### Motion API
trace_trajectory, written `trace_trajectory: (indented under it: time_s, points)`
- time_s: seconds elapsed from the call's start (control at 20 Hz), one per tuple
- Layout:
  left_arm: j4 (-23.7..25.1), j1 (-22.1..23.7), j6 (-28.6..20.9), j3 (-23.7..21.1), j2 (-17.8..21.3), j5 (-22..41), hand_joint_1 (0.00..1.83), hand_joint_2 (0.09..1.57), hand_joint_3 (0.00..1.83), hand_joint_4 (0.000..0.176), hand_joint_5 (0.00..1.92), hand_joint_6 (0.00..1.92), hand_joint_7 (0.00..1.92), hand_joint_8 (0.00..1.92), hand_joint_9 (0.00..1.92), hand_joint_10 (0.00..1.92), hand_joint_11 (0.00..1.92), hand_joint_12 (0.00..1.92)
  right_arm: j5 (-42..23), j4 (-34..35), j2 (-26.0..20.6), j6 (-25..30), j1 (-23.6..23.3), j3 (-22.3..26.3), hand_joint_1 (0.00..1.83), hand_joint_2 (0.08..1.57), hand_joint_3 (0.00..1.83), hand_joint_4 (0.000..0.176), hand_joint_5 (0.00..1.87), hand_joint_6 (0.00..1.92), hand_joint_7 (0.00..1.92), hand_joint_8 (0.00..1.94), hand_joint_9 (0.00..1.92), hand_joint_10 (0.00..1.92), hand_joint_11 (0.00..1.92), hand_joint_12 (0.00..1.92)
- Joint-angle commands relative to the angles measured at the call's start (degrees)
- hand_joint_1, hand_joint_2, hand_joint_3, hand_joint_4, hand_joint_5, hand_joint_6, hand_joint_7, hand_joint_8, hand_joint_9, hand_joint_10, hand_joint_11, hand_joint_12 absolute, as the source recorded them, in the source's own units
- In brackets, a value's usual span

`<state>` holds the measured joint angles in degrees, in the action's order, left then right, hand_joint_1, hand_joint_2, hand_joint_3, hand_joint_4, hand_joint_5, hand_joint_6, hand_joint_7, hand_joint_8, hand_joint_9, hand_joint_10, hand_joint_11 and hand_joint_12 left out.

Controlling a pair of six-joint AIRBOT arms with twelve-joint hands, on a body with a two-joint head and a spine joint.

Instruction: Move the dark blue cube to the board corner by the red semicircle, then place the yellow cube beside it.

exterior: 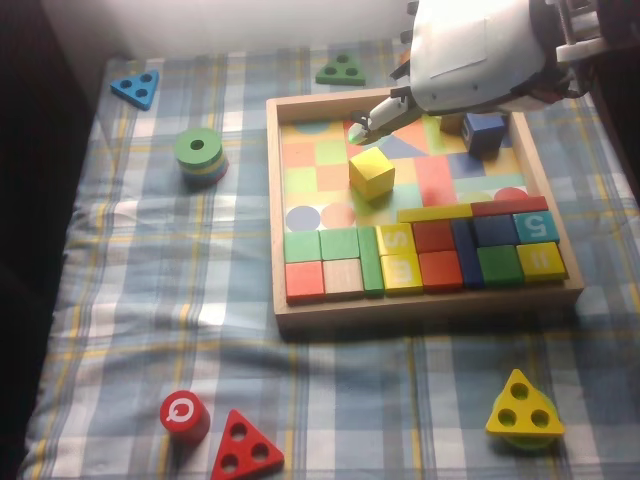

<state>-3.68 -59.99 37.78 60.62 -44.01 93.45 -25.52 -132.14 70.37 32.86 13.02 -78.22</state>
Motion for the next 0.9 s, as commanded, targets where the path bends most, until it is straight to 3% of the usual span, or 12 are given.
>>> trace_trajectory:
  time_s: [0.0,0.05,0.15,0.2,0.35,0.4,0.45,0.55,0.7,0.75,0.8,0.85]
  points:
    - [-1.62,0.34,-0.61,-0.04,0.29,5.94,0.61,1.45,0.0,0.176,0.4,1.82,0.7,0.03,0.67,0.12,0.17,1.48,3.2,1.53,0.29,-0.89,-0.07,-0.01,1.54,1.19,0.0,0.061,0.27,0.0,1.18,1.94,1.35,1.92,1.42,1.92]
    - [-1.62,0.34,-0.61,-0.02,0.29,5.94,0.6,1.45,0.0,0.176,0.39,1.82,0.71,0.03,0.64,0.23,0.15,1.49,3.2,1.68,0.52,-1.11,0.21,-0.07,1.51,1.2,0.0,0.086,0.28,0.0,1.14,1.94,1.33,1.92,1.4,1.92]
    - [-1.62,0.34,-0.61,-0.02,0.29,5.94,0.52,1.5,0.0,0.176,0.33,1.9,0.66,0.0,0.59,0.27,0.15,1.46,3.22,1.89,0.76,-1.26,0.93,-0.1,1.5,1.2,0.0,0.095,0.28,0.0,1.11,1.94,1.31,1.92,1.39,1.92]
    - [-1.62,0.34,-0.61,0.0,0.3,5.94,0.57,1.47,0.0,0.176,0.37,1.86,0.67,0.01,0.59,0.28,0.16,1.47,3.24,2.07,0.86,-1.26,1.33,-0.22,1.48,1.21,0.0,0.133,0.29,0.0,1.1,1.94,1.29,1.92,1.37,1.92]
    - [-1.63,0.33,-0.61,-0.01,0.3,5.94,0.6,1.45,0.0,0.176,0.39,1.83,0.66,0.01,0.59,0.26,0.17,1.44,3.52,2.62,1.21,-1.26,2.21,-0.95,1.46,1.2,0.0,0.173,0.31,0.0,1.1,1.94,1.28,1.92,1.35,1.92]
    - [-1.63,0.33,-0.61,-0.01,0.3,5.94,0.62,1.44,0.0,0.176,0.41,1.8,0.68,0.01,0.58,0.32,0.17,1.47,3.64,2.64,1.19,-1.26,2.4,-1.06,1.45,1.21,0.0,0.172,0.3,0.0,1.12,1.94,1.3,1.92,1.35,1.92]
    - [-1.63,0.33,-0.61,-0.01,0.3,5.94,0.58,1.47,0.0,0.176,0.37,1.85,0.63,0.0,0.54,0.3,0.11,1.44,3.96,2.64,1.07,-1.26,2.71,-1.06,1.46,1.21,0.0,0.147,0.3,0.0,1.14,1.94,1.32,1.92,1.36,1.92]
    - [-1.63,0.33,-0.61,-0.01,0.3,5.94,0.6,1.46,0.0,0.176,0.39,1.83,0.65,0.01,0.56,0.3,0.11,1.44,4.65,2.64,0.67,-1.26,3.08,-1.16,1.44,1.2,0.0,0.149,0.31,0.0,1.1,1.94,1.27,1.92,1.33,1.92]
    - [-1.63,0.28,-0.61,-0.02,0.37,5.94,0.63,1.44,0.0,0.176,0.42,1.79,0.7,0.03,0.55,0.38,0.14,1.44,5.56,2.66,0.08,-1.25,3.33,-1.75,1.46,1.21,0.0,0.136,0.29,0.0,1.09,1.94,1.29,1.92,1.38,1.92]
    - [-1.63,0.28,-0.61,-0.02,0.37,5.94,0.61,1.45,0.0,0.176,0.4,1.81,0.67,0.01,0.56,0.32,0.14,1.43,5.66,2.67,-0.19,-1.25,3.37,-1.98,1.47,1.2,0.0,0.124,0.28,0.0,1.09,1.94,1.28,1.92,1.38,1.92]
    - [-1.63,0.28,-0.61,-0.03,0.37,5.94,0.63,1.44,0.0,0.176,0.41,1.8,0.68,0.01,0.57,0.3,0.14,1.42,5.66,2.69,-0.68,-1.06,3.4,-2.15,1.5,1.2,0.0,0.071,0.27,0.0,1.13,1.94,1.31,1.92,1.41,1.92]
    - [-1.63,0.28,-0.61,-0.04,0.37,5.94,0.61,1.45,0.0,0.176,0.39,1.82,0.68,0.01,0.58,0.29,0.14,1.41,5.66,2.7,-1.05,-0.56,3.42,-2.23,1.51,1.2,0.0,0.056,0.26,0.0,1.16,1.94,1.33,1.92,1.43,1.92]
